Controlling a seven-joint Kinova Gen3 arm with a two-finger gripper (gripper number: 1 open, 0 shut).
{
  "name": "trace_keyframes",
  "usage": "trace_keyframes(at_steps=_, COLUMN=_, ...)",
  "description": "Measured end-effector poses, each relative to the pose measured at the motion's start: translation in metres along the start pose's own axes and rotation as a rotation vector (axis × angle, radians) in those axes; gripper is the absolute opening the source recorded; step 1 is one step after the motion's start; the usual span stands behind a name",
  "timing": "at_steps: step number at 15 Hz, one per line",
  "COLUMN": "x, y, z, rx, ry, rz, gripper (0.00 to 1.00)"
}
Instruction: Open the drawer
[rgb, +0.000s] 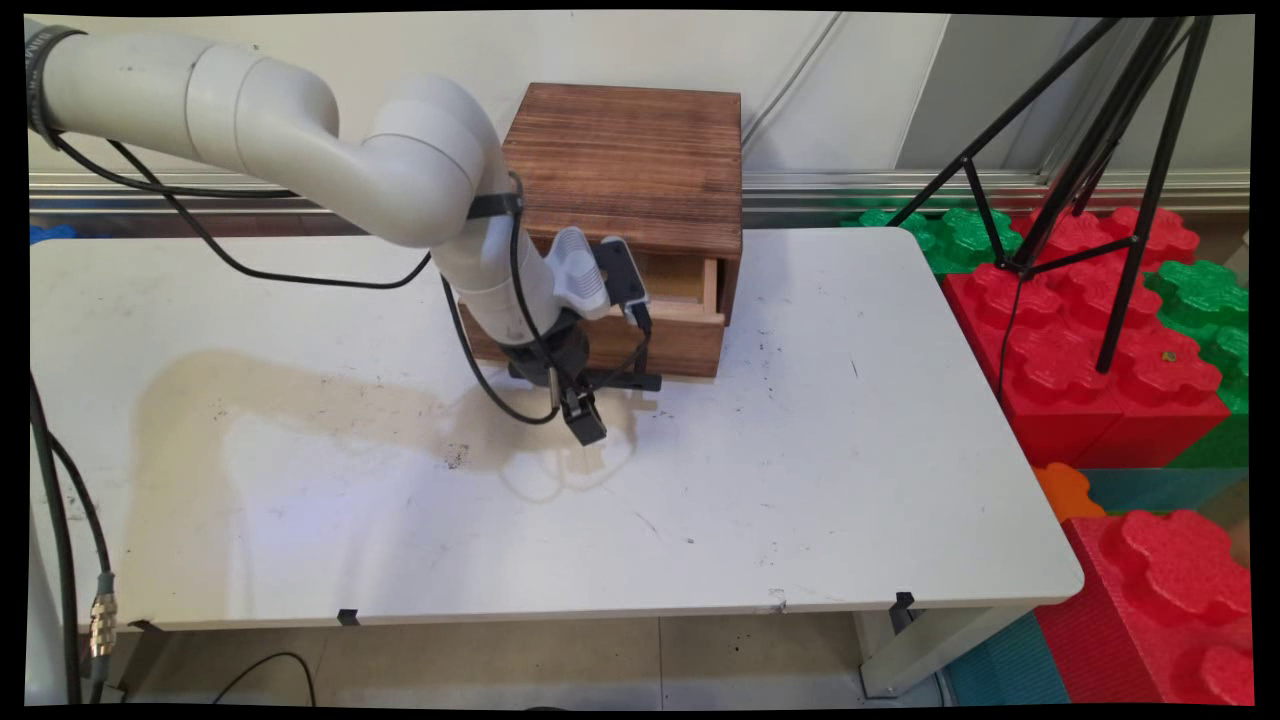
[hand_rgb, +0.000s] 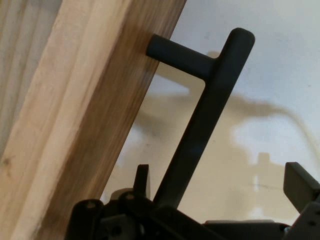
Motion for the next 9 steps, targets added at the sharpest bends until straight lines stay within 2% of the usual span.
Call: trace_keyframes(at_steps=9, x=-0.011, y=0.026, z=-0.006, rx=-0.020, ry=-0.007, rz=-0.004, gripper=1.00)
